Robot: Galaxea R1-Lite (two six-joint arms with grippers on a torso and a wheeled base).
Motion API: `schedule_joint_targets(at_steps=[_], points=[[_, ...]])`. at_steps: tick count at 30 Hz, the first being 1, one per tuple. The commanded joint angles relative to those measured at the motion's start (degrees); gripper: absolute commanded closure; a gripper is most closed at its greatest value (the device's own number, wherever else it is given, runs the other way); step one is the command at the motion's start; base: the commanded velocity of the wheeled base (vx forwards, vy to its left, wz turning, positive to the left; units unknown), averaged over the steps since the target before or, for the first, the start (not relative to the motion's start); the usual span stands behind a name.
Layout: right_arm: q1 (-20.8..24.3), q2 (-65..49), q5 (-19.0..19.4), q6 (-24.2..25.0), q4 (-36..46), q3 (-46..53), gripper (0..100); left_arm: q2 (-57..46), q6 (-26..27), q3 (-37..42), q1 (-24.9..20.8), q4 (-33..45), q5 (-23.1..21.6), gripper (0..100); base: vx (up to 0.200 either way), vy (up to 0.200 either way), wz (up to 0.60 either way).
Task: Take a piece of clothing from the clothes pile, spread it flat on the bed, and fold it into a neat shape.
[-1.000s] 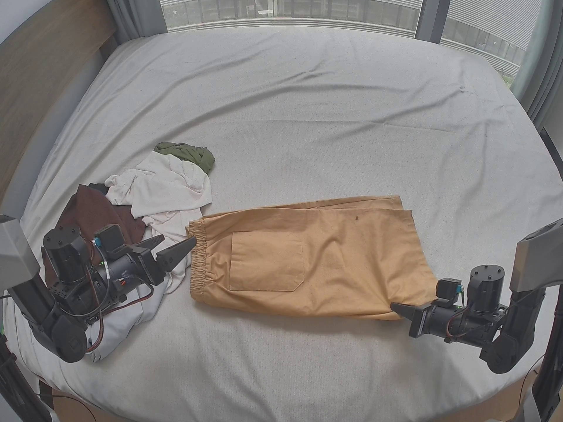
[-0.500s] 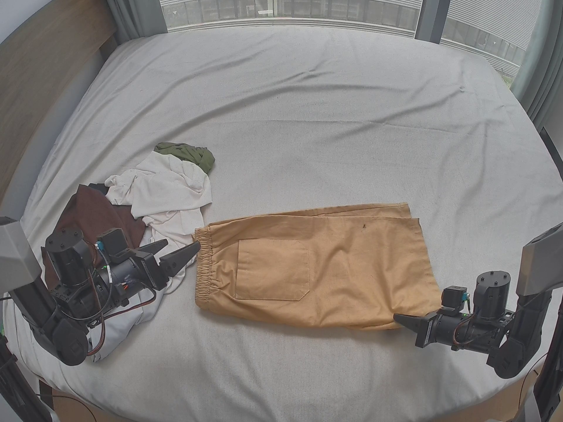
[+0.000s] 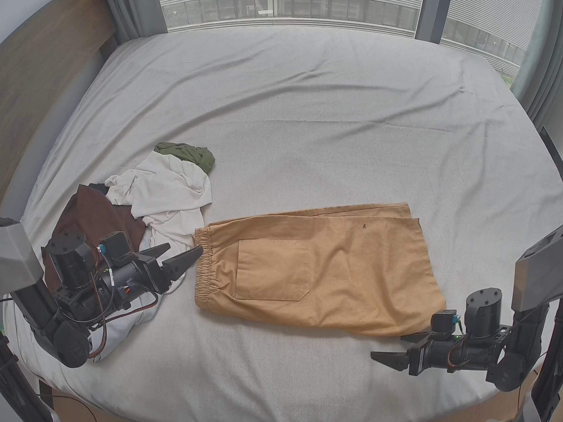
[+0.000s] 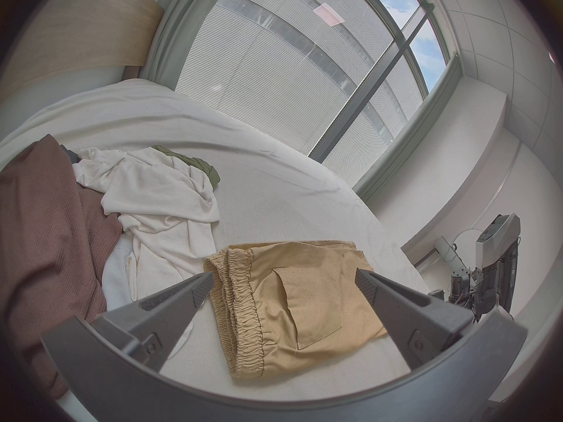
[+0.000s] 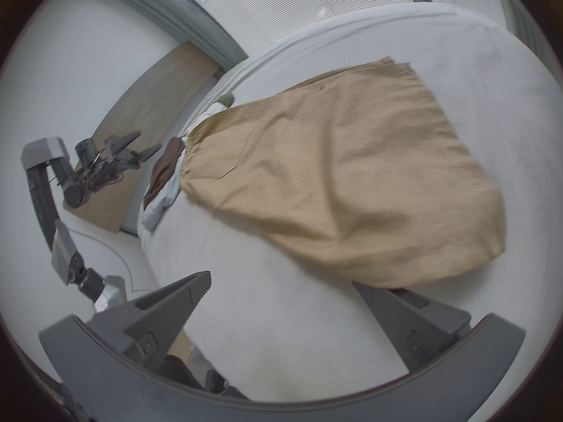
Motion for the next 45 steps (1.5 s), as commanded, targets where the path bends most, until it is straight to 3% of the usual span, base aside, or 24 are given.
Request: schedule_joint_targets(at_steps=[1,5,9,16,28,34,40,45], points=[[5.6,2.2,0.8,0.0,-0.9,1.0,0,1.0,0.0,0.3,-0.3,-0.1,0.0,0,0.000,0.000,0.00],[10.2,1.7,4.2,0.2,-2.4,1.0,0,2.4,-1.3,0.8,-0.3,-0.1,0.1,0,0.000,0.000,0.00],[12.0,-2.8,5.0,0.8,-2.4,-1.5,0,3.6,-3.5,0.7,-0.6,-0.1,0.3,0,0.000,0.000,0.00],[8.3,-10.5,6.4,5.0,-2.4,-7.7,0,6.8,-6.0,0.3,-1.1,-1.1,0.3,0,0.000,0.000,0.00],[3.1,-13.0,7.6,5.3,-2.3,-10.1,0,14.8,-7.9,-2.2,-1.7,-2.7,2.0,0,0.000,0.000,0.00],[2.0,-12.8,7.7,5.3,-2.3,-10.1,0,16.0,-12.2,-3.3,-3.0,-2.6,3.0,0,0.000,0.000,0.00],[2.1,-12.8,7.7,5.3,-2.3,-10.2,0,20.2,-12.4,-6.4,-3.2,-2.7,7.5,0,0.000,0.000,0.00],[2.4,-12.8,7.6,5.3,-2.3,-10.2,0,21.4,-12.5,-6.3,-3.5,-2.7,7.6,0,0.000,0.000,0.00]])
